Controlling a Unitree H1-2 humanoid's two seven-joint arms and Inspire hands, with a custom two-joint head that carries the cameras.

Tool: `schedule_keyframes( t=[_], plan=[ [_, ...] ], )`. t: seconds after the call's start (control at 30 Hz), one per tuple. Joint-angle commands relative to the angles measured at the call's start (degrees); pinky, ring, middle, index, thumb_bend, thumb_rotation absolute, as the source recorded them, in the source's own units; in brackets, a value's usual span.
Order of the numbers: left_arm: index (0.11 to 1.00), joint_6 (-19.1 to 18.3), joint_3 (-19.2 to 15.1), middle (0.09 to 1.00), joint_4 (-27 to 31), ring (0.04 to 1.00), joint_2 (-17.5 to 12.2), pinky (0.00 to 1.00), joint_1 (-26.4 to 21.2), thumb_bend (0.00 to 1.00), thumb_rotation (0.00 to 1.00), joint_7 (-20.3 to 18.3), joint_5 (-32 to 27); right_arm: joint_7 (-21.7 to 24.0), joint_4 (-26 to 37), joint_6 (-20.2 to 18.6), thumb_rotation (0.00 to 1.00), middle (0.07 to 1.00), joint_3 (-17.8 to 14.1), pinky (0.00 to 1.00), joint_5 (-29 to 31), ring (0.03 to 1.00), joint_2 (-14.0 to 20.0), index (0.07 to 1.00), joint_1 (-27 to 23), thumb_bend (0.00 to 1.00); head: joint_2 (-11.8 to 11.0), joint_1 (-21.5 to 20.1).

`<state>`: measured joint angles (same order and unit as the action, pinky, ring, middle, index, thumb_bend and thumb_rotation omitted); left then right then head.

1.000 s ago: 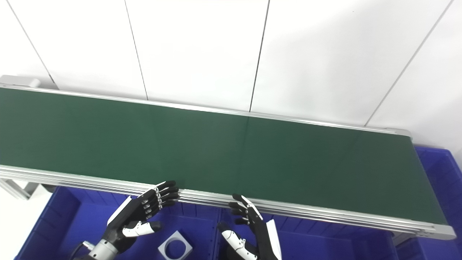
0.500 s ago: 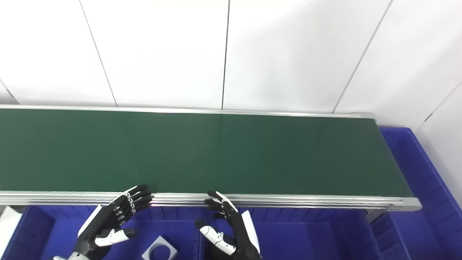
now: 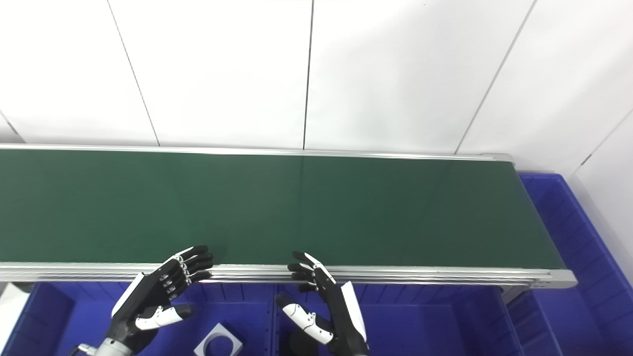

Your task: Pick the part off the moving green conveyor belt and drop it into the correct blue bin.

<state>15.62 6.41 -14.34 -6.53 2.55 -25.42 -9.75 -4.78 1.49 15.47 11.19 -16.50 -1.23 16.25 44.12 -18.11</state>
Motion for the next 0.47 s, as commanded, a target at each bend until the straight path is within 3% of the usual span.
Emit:
schedule_keyframes(
  t=[0.0, 0.03, 0.07, 0.1, 0.17, 0.27, 0.43],
  plan=[
    [0.838, -0.42, 0.58, 0.828, 3.10, 0.824, 0.66, 0.78, -0.64, 1.00, 0.41, 0.75, 0.38, 0.70, 3.40, -1.40, 0.68, 0.776, -0.36, 0.66, 0.68, 0.751, 0.25, 0.849, -0.07, 0.64, 1.51, 2.38],
    [0.840, -0.92, 0.80, 0.829, 3.97, 0.821, 0.80, 0.78, -0.44, 1.00, 0.42, 1.07, 0.54, 0.95, 4.04, -1.91, 0.68, 0.776, -0.53, 0.66, 0.78, 0.749, 0.37, 0.848, -0.03, 0.63, 1.51, 2.38],
    [0.840, -1.99, 1.15, 0.829, 5.54, 0.821, 1.08, 0.78, -0.07, 1.00, 0.42, 1.54, 0.85, 1.25, 4.92, -2.40, 0.68, 0.776, -0.80, 0.66, 1.00, 0.749, 0.68, 0.848, 0.03, 0.63, 2.78, 6.13],
    [0.843, -2.79, 1.42, 0.832, 6.67, 0.824, 1.26, 0.78, 0.19, 1.00, 0.43, 1.88, 1.06, 1.46, 5.54, -2.77, 0.69, 0.773, -0.97, 0.65, 1.15, 0.742, 0.90, 0.845, 0.07, 0.63, 2.78, 6.13],
    [0.849, -4.59, 2.33, 0.836, 9.74, 0.823, 2.17, 0.78, 1.01, 1.00, 0.46, 3.10, 2.16, 2.23, 7.48, -4.03, 0.68, 0.768, -1.61, 0.65, 2.15, 0.736, 1.53, 0.843, 0.29, 0.61, 3.50, 13.07],
    [0.857, -5.89, 3.51, 0.837, 12.90, 0.809, 3.35, 0.74, 2.24, 1.00, 0.51, 4.61, 3.54, 2.68, 9.20, -4.76, 0.69, 0.754, -2.11, 0.64, 2.78, 0.724, 1.99, 0.833, 0.51, 0.62, 3.28, 15.23],
    [0.859, -7.72, 4.86, 0.846, 17.08, 0.817, 4.60, 0.75, 4.79, 1.00, 0.49, 6.11, 4.34, 2.99, 9.26, -4.27, 0.71, 0.755, -2.39, 0.62, 3.43, 0.711, 2.16, 0.828, 0.30, 0.59, 3.23, 15.12]
  ],
)
